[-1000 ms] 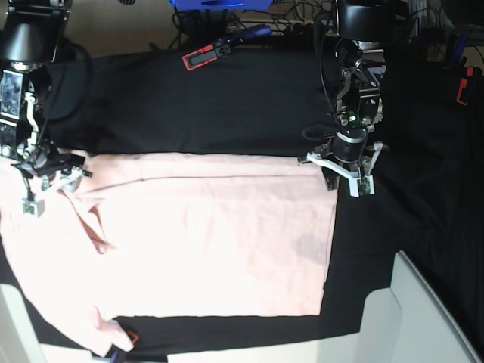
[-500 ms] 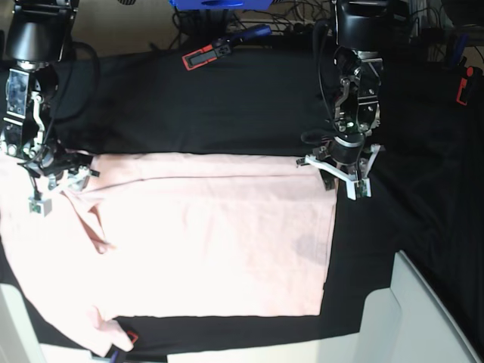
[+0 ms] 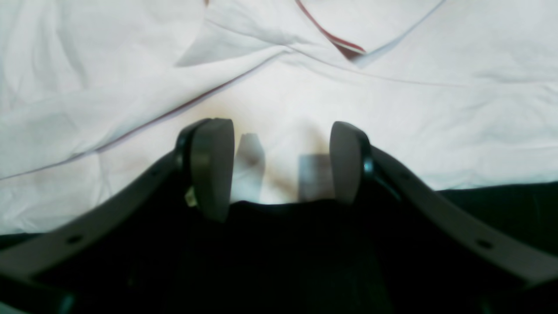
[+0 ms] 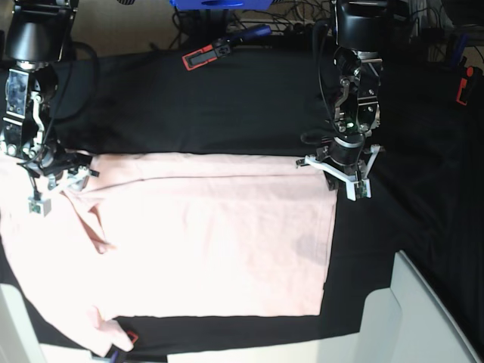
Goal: Fold the T-shirt properly
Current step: 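Pull the gripped shirt edge toward the robot with both grippers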
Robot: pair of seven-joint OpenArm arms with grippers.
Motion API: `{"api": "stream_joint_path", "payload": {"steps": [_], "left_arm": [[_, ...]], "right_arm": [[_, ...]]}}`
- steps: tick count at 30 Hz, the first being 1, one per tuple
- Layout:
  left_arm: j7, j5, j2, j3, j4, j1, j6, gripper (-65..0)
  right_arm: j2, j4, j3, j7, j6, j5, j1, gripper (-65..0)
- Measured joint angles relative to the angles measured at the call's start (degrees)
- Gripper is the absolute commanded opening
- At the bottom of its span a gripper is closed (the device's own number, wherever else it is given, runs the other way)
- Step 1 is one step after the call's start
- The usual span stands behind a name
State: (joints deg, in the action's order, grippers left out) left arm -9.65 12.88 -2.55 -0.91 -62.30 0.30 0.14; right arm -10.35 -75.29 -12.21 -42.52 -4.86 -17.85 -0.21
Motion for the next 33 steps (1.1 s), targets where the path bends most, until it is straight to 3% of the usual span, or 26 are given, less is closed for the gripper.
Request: {"api": "stream_joint_path", "payload": {"steps": [4, 19, 24, 33], "left_arm": [[-0.2, 0.0, 0.0, 0.0, 0.0, -0.5, 0.0, -63.3], [-2.2, 0.0, 1.0, 0.2, 2.8, -7.8, 0.0, -63.3], [-2.7, 0.0, 1.0, 0.4, -3.4, -5.9, 0.0, -63.3], [-4.8, -0.4, 0.7, 0.5, -14.2, 4.9, -0.1, -63.5]], "right_arm": [[0.0, 0.0, 0.0, 0.0, 0.0, 0.0, 0.0, -31.2], [0.1, -0.2, 0.0, 0.0, -0.7, 0.1, -1.9, -31.2], [0.0, -0.2, 5.9, 0.0, -2.8, 0.1, -1.9, -31.2], [0.4, -0.1, 16.0, 0.4, -2.8, 0.0, 0.2, -31.2]]}}
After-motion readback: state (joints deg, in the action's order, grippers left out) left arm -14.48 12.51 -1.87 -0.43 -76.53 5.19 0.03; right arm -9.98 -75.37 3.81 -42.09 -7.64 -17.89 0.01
